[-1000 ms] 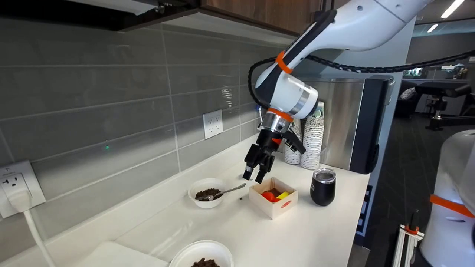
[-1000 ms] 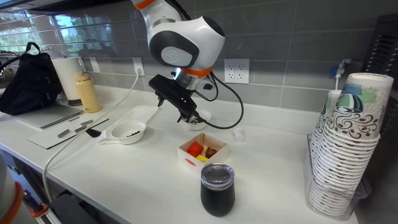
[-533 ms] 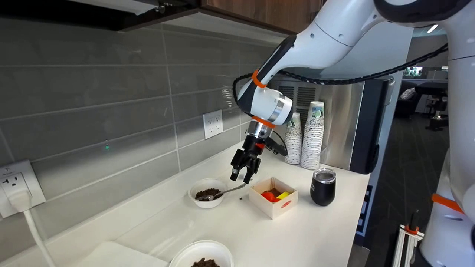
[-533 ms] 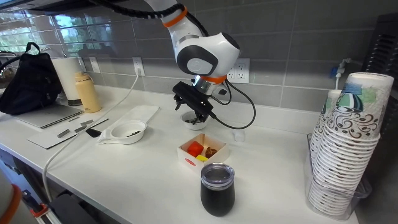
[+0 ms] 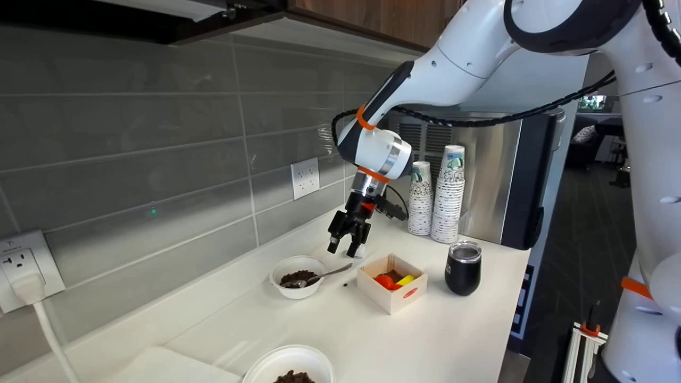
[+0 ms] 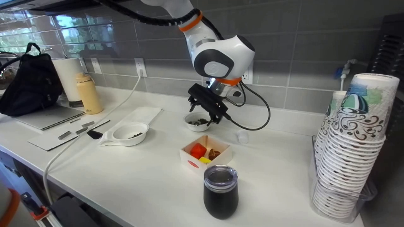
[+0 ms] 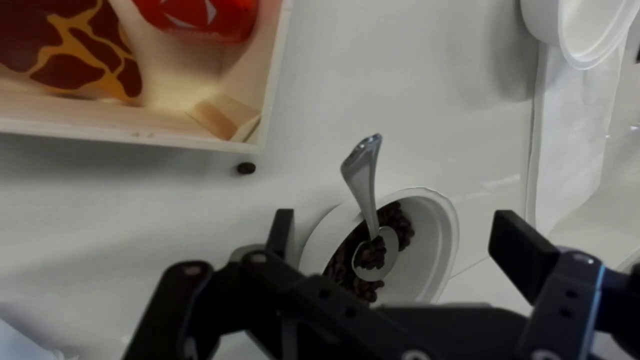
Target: Use the silver spoon to stir the contents in the white bowl.
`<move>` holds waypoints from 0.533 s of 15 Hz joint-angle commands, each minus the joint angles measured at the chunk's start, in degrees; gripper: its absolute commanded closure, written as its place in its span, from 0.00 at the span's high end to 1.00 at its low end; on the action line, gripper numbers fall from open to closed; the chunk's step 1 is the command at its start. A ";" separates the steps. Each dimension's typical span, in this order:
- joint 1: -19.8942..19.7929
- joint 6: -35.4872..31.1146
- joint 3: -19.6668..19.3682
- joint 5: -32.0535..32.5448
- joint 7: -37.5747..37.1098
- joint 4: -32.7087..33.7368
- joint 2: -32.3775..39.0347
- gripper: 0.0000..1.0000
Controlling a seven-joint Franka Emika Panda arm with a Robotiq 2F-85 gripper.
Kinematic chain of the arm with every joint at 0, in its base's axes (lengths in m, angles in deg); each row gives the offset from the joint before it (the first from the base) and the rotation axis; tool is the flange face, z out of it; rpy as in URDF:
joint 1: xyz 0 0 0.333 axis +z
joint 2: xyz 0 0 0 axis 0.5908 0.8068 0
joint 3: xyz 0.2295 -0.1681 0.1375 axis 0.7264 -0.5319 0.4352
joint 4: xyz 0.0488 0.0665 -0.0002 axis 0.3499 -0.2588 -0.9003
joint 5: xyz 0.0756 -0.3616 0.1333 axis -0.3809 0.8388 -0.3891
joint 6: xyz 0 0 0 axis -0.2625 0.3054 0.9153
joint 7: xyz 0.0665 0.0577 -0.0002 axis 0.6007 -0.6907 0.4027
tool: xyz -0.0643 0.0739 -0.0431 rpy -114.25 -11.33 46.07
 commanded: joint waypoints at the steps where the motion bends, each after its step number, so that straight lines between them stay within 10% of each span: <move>1: -2.34 3.71 2.06 1.75 -2.24 3.79 3.48 1.00; 8: -3.60 15.32 3.38 4.02 -8.86 8.14 8.12 1.00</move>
